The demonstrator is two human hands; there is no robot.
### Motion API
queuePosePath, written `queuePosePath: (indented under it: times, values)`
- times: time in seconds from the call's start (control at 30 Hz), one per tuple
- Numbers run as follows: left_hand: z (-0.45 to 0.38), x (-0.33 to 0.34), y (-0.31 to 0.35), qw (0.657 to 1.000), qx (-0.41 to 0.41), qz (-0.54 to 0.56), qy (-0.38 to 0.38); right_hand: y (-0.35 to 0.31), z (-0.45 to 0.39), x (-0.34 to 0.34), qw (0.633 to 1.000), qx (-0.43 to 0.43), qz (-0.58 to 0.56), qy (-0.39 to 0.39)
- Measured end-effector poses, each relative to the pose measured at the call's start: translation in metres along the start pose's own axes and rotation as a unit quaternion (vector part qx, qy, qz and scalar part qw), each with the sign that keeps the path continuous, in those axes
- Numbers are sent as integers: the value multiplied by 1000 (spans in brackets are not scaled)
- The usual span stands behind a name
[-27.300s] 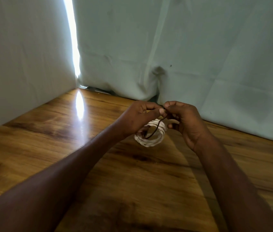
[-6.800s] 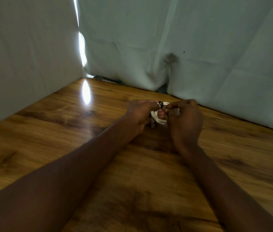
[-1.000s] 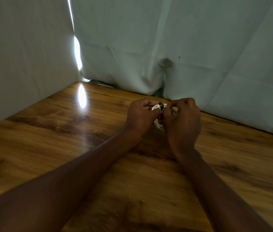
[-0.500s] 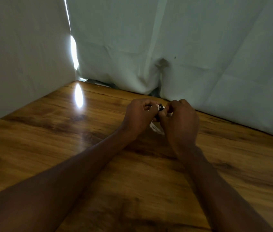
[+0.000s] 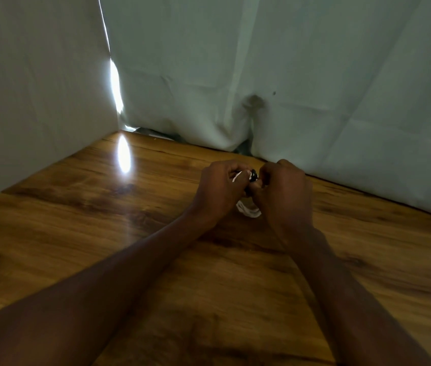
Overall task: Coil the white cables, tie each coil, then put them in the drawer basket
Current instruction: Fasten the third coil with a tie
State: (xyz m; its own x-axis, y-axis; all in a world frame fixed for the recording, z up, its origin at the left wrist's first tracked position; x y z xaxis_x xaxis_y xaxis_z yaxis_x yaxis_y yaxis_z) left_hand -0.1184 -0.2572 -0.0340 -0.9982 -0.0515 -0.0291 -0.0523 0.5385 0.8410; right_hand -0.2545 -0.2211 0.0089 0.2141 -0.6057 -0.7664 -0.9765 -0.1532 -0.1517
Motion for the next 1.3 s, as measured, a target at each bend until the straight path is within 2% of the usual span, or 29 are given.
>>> queuePosePath:
  times: [0.23, 0.5, 0.63, 0.73, 0.8, 0.9, 1.03, 1.3]
  values:
    - [2, 2, 3, 1000, 8, -10, 5, 1, 1, 1, 1000, 27, 12, 1]
    - [-1, 2, -2, 1000, -11, 17, 7, -3, 3, 1, 1000, -1, 2, 31]
    - [-2, 1, -5, 998, -36, 51, 13, 3, 3, 4, 997, 25, -43, 52]
    - [-1, -4, -7, 994, -68, 79, 31, 10, 6, 8, 985, 64, -141, 72]
    - [-2, -10, -11, 987, -98, 111, 61, 12, 7, 12, 974, 83, -195, 76]
    - [-3, -19, -18, 979, -141, 99, 113, 12, 4, 19, 963, 83, -249, 61]
    - [-2, -25, -25, 971, -170, 89, 141, 5, 4, 26, 965, 35, -260, 22]
    - [1, -15, -19, 975, -170, 88, 117, 6, 7, 17, 963, 54, -249, 84]
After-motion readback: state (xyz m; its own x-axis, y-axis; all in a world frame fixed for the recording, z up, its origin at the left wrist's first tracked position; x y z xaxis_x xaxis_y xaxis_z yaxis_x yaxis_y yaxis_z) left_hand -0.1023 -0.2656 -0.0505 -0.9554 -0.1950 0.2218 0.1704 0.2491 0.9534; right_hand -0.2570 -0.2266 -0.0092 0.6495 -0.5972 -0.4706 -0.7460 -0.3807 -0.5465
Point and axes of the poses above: each hand's wrist, its own z-axis away from the middle knuckle, its own x-axis out of the palm, y = z × x, the point moved 6 cm from there along -z, towards the middle knuckle, and after that the axes turned 10 degrees about z, right-handed, at the moved point
